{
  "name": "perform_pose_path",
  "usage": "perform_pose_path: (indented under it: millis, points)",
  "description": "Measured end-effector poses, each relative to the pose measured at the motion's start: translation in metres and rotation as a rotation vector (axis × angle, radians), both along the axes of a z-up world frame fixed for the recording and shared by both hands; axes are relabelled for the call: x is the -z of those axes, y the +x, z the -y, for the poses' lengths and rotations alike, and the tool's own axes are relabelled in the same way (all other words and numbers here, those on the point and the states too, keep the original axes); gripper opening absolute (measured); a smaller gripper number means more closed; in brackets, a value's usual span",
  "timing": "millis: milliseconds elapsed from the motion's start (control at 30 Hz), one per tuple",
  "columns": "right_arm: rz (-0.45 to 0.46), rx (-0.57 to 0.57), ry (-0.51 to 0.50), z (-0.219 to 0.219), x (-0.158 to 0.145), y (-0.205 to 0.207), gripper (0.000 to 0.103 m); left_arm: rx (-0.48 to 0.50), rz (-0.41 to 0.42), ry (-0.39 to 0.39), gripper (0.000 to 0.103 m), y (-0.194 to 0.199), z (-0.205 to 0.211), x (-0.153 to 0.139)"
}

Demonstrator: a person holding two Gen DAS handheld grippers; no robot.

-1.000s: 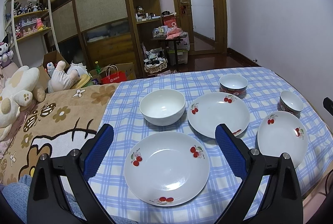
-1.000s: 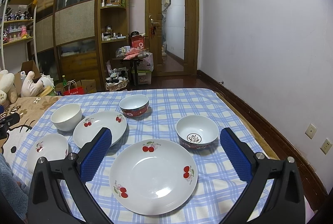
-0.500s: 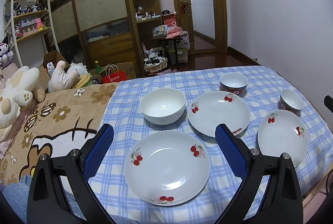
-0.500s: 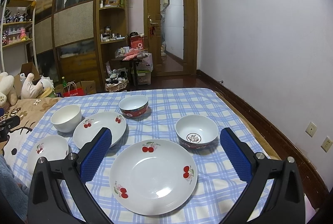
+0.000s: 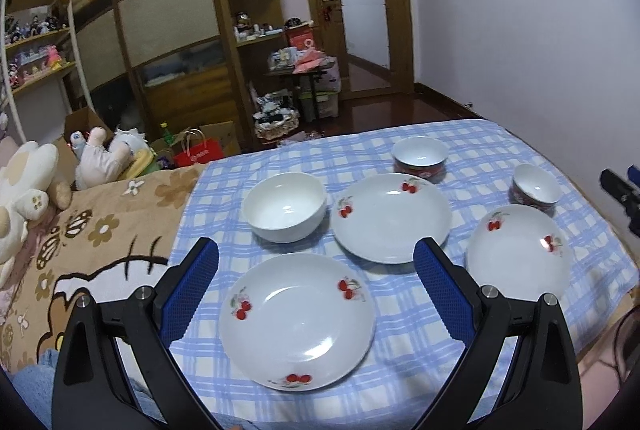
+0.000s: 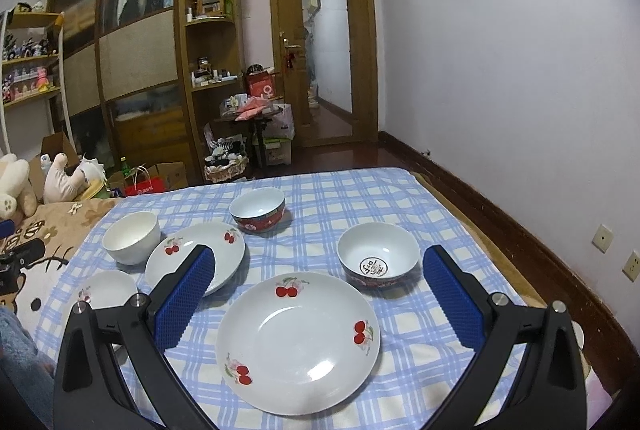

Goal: Organize plates and bowls
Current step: 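Move both grippers toward opposite rims of the large cherry-print plate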

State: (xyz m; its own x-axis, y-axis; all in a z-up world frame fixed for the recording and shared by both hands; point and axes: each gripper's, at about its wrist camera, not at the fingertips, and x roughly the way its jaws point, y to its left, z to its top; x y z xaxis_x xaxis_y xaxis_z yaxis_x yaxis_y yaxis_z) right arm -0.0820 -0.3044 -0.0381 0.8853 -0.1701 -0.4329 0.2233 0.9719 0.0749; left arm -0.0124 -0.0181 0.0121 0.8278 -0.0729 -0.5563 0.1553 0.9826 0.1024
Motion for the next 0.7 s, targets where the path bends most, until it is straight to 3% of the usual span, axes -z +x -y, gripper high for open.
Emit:
perform_pose_path:
  millis: [333,500,700]
  points:
    - [0.010,0.030,-0.010,0.016,-0.018,0.003,0.103,0.055,-0.012,0.001,0.097,0.025,0.034,-0.026]
    - [-0.026,0.042,-0.020,0.024,-0.018,0.014,0.103,0.073,0.001,0.021,0.097,0.043,0.064,-0.019]
    - [-0.105,0.051,0.037,0.041,-0.002,0.034,0.103,0.117,-0.029,0.028,0.097,0.067,0.099,-0.010]
